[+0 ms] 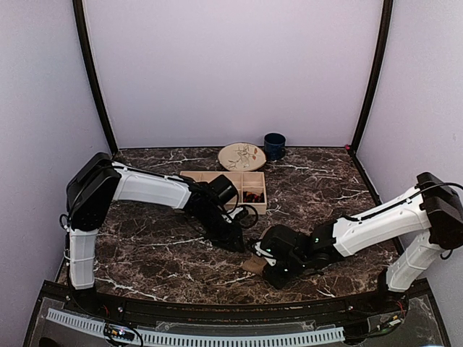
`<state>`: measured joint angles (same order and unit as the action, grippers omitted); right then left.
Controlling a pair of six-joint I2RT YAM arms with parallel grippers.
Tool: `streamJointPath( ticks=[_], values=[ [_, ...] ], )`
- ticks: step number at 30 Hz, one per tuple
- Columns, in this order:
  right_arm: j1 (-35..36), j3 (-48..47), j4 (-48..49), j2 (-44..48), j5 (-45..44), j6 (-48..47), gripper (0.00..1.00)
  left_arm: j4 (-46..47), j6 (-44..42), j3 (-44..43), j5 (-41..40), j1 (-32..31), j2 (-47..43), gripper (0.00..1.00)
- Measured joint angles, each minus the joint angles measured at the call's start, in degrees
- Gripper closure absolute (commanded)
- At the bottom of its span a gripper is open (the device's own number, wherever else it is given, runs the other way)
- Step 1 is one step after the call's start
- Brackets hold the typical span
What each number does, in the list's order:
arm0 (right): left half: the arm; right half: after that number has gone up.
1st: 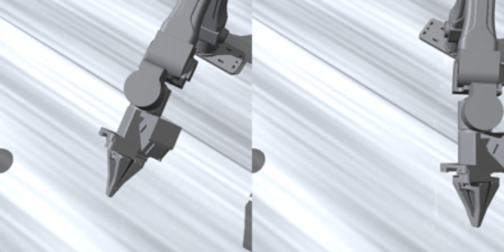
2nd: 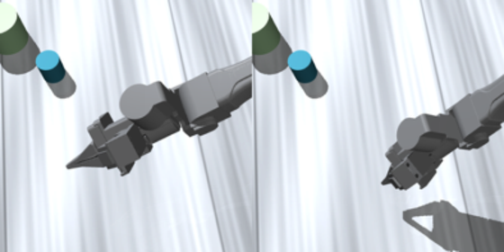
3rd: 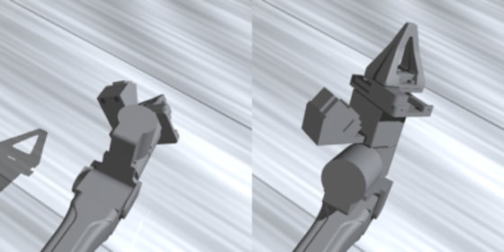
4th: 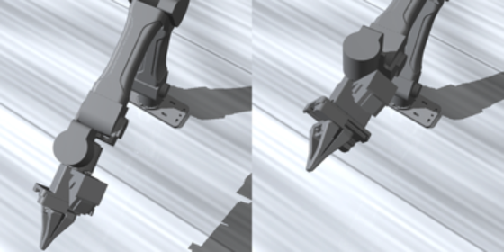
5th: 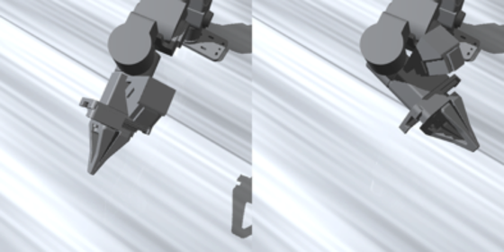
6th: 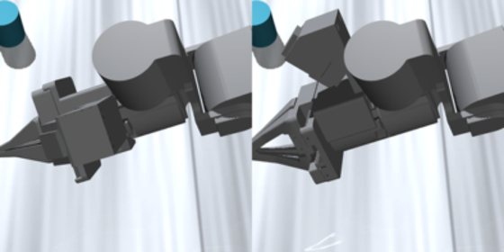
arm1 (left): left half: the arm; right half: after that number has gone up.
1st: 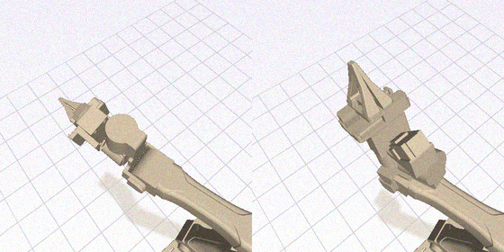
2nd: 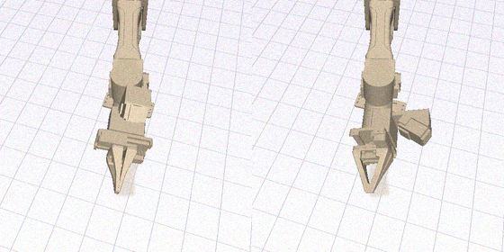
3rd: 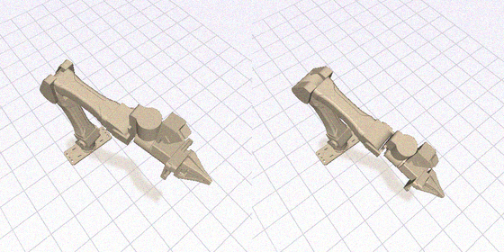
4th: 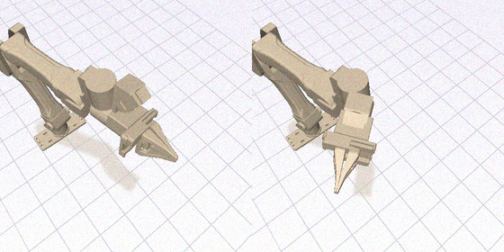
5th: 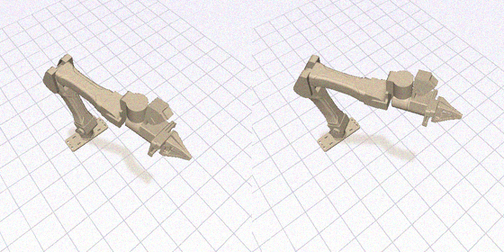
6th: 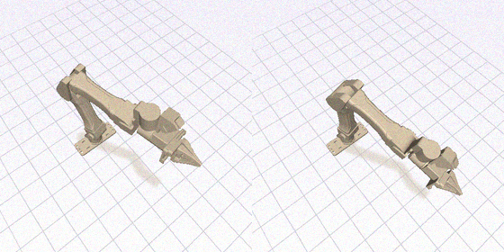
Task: Roll the socks
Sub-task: Roll the sock at the center of the board.
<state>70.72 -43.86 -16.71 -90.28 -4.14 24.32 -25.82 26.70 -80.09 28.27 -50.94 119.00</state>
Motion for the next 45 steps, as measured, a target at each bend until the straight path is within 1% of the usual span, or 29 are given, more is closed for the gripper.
streamJointPath(
  ticks=[8,19,26,32,40,45],
  values=[
    [-3.5,1.5,1.6,1.0,6.2,2.2,0.94,2.6,1.0,2.4,-2.6,0.2,-1.7,0.66],
    [-12.6,5.2,6.8,1.7,21.6,5.8,0.94,8.2,-0.6,11.3,-3.6,0.2,-7.6,0.66],
    [-17.5,7.7,9.2,1.7,31.5,8.8,0.94,8.7,-4.2,11.4,-3.7,-2.2,-8.2,0.66],
    [-20.5,9.0,11.6,0.8,37.7,11.5,0.94,9.7,-6.9,10.0,-3.7,-5.1,-8.2,0.65],
    [-23.3,10.7,16.3,-0.3,45.6,15.7,0.94,11.7,-8.9,9.8,-2.4,-5.6,-8.2,0.64],
    [-24.3,10.9,18.2,-2.5,48.4,17.0,0.95,12.8,-9.7,9.8,-0.8,-5.8,-8.2,0.63]
  ],
)
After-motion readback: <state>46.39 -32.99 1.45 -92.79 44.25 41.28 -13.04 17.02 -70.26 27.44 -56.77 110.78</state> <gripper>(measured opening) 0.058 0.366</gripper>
